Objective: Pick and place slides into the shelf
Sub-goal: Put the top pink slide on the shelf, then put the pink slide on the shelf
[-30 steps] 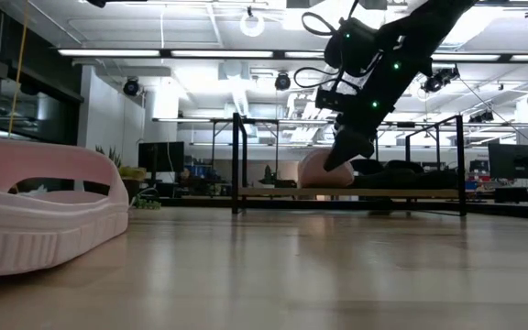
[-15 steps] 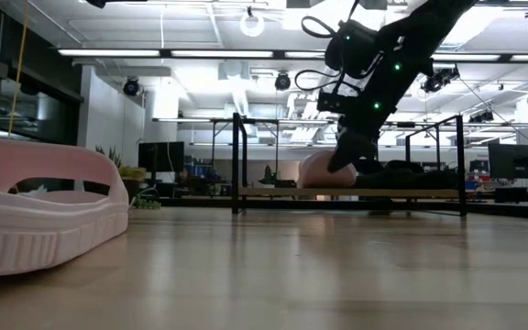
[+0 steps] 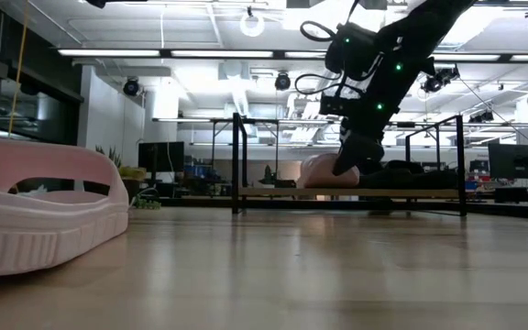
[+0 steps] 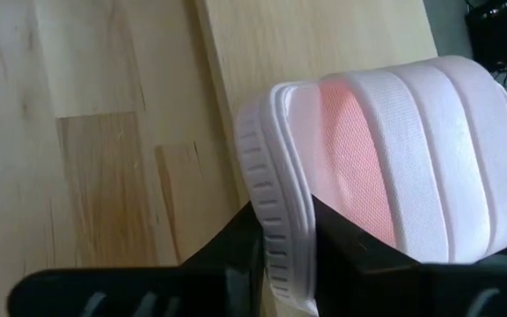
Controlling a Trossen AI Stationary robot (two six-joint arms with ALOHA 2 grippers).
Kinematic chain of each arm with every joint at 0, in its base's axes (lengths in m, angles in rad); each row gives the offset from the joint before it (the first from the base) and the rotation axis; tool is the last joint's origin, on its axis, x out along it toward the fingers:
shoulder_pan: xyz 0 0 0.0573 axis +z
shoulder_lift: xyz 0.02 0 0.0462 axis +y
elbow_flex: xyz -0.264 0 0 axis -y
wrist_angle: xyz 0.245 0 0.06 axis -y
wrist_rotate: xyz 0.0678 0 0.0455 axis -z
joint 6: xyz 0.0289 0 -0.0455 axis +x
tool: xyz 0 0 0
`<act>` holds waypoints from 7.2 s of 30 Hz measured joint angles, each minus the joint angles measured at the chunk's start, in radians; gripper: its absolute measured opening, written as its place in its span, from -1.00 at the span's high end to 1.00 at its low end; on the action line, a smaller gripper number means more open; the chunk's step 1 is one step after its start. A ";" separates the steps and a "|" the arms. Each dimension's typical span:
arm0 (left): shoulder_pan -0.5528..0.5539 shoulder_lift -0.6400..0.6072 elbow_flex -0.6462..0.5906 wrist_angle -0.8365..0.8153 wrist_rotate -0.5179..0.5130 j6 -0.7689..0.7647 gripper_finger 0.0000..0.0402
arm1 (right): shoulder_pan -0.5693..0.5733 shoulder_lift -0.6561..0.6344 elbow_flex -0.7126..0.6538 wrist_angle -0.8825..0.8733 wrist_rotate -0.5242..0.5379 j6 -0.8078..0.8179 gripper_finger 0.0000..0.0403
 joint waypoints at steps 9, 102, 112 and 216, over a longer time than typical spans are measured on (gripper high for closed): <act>0.000 0.000 0.000 0.000 0.000 0.000 0.12 | 0.000 0.000 0.000 -0.022 -0.012 -0.002 0.50; 0.000 0.037 -0.071 -0.210 0.313 -0.466 0.12 | 0.408 -0.003 0.309 -0.226 -0.205 0.423 0.17; 0.000 0.090 -0.129 -0.174 0.347 -0.595 0.12 | 0.465 -0.003 0.309 -0.223 -0.205 0.426 0.17; -0.001 0.607 -0.231 0.442 0.770 -0.669 0.97 | 0.616 -0.002 0.309 -0.184 -0.121 0.498 0.17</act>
